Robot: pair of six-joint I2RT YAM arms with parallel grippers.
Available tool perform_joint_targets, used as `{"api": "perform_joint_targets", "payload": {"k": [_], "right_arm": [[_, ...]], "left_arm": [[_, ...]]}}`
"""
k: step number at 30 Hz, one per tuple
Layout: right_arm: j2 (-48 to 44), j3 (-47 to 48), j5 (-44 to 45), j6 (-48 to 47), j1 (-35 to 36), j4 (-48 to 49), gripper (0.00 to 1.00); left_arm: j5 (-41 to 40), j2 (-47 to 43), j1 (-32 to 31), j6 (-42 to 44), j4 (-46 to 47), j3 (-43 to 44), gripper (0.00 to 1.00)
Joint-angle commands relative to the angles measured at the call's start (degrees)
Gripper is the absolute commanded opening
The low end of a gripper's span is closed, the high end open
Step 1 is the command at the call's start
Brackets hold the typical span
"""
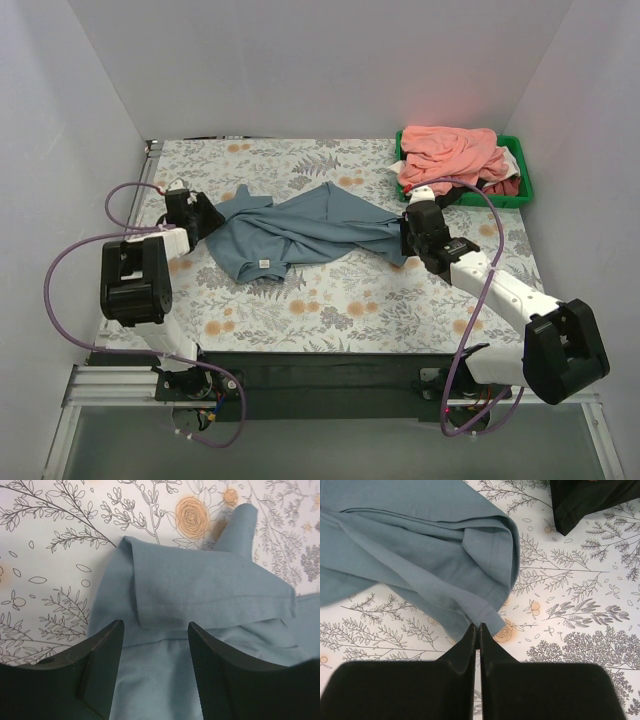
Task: Fold and stack the t-shirts
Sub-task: Flatten the tshirt out
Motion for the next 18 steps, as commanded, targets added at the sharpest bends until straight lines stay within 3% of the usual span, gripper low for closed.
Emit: {"api": "perform_joint_targets", "payload": {"k": [1, 9, 18], "right_arm": [[0.39, -0.63, -1.12, 0.03, -0.37, 2.4, 0.01], [0.66, -0.98, -2.08, 0.11, -0.37, 2.75, 0.01], [0.48, -1.33, -2.53, 0.03, -0.37, 2.93, 0.01]], "left_arm": [[-0.67, 1.76, -0.18, -0.34, 0.52, 3.32, 0.52], [-1.19, 3.87, -1.41, -0.25, 1.49, 4.2, 0.52], [-1.45, 4.92, -2.46, -0.34, 1.75, 4.46, 0.45]]}}
